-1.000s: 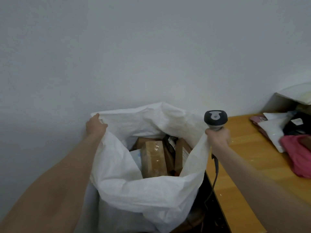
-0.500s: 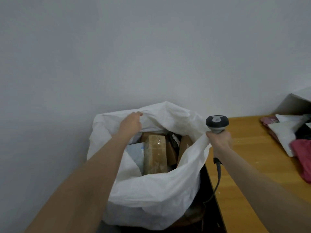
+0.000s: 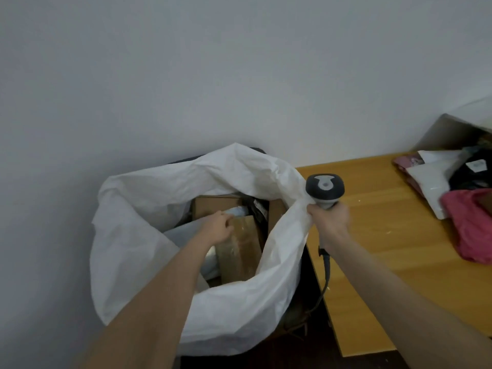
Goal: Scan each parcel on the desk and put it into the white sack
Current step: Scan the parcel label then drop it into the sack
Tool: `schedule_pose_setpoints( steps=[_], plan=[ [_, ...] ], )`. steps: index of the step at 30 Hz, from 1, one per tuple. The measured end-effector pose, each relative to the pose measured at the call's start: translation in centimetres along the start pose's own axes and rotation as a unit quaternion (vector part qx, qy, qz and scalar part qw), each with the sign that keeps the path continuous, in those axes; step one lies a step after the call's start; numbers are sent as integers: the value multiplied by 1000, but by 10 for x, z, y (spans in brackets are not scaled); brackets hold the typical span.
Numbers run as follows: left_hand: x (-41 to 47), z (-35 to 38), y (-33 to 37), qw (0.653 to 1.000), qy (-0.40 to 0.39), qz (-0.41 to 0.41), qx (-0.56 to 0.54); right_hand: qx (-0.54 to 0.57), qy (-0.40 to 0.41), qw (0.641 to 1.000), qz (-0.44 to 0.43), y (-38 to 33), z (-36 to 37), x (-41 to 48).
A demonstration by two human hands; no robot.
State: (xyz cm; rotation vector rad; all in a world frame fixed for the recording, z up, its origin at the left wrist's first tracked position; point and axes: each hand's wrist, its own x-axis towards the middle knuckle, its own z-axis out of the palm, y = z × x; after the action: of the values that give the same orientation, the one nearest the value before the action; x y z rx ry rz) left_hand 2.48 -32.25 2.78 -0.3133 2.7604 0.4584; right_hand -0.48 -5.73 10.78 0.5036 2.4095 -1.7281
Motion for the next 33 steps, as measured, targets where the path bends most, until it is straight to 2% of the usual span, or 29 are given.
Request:
schedule_pose_setpoints(
  steps=[5,11,17,22,27,33],
  plan=[
    [-2,18,-13,996,-48,-67,20,-11,-1,1000,3,1,-1,9],
    [-14,-26,15,993,37,-109,0,-88,-4,996,35,14,-24,13],
    [-38,-61,86,993,97,-67,4,-2,-11,999,31,4,-55,-2],
    [-57,-77,166,987,157,-23,30,112,-35,992,53,-2,-99,-11],
    [-68,-68,246,982,176,49,46,166,-50,983,69,2,-159,-16],
    [-66,-36,336,980,151,100,81,160,-22,980,112,20,-234,-1]
  ],
)
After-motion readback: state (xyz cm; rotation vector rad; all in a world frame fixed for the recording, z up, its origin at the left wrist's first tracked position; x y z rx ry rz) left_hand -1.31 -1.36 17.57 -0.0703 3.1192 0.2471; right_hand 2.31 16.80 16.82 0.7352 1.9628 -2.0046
